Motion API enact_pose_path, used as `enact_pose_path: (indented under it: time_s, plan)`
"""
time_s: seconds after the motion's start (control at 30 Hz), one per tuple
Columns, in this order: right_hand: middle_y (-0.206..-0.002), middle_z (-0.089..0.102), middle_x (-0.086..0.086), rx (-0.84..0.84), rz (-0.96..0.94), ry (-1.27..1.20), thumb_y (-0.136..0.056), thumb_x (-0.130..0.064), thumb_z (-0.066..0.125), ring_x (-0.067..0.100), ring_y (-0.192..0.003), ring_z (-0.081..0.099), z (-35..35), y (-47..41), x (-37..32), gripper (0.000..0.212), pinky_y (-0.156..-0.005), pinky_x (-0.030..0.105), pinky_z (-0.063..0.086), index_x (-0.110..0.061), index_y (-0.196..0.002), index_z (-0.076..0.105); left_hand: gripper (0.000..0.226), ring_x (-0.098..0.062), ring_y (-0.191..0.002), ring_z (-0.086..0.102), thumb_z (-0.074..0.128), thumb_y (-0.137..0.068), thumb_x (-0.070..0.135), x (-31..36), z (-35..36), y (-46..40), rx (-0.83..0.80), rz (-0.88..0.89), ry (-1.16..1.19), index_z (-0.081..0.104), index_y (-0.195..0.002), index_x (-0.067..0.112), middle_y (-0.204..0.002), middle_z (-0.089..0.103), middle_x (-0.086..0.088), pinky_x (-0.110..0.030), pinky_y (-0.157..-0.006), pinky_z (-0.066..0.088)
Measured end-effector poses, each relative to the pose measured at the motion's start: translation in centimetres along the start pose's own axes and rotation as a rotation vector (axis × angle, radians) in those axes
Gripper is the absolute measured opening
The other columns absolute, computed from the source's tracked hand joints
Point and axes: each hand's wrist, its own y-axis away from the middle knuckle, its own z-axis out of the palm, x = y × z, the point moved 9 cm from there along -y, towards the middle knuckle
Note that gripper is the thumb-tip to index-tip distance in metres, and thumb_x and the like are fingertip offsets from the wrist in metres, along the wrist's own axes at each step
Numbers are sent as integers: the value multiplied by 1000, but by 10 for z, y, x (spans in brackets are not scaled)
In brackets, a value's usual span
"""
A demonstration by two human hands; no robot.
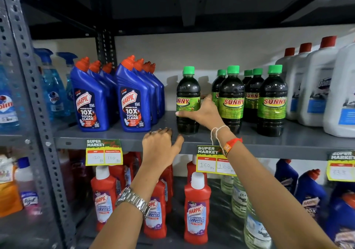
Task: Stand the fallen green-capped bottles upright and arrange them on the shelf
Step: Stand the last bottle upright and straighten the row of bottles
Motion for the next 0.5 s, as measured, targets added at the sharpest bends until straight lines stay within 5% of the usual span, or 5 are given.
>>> enact_pose_path:
  time_s: [0.27, 0.5]
  plan:
    - [-88, 50, -8, -106, 95, -287, -63, -16, 82, -2, -76, 48, 2, -6, 7, 67, -61, 12, 37, -17, -106, 30, 55, -20, -85, 65, 28, -83, 51, -1, -1, 0, 13, -12, 2, 69, -94, 16, -92, 73, -3, -30, -73, 44]
    - [-84, 45, -18, -40, -53, -189, -67, -16, 78, 3, -84, 51, -16, 20, -8, 74, -75, 14, 40, -11, -127, 35, 60, -22, -85, 65, 25, -82, 53, -1, -2, -1, 30, -10, 16, 69, -96, 16, -94, 73, -4, -31, -73, 43]
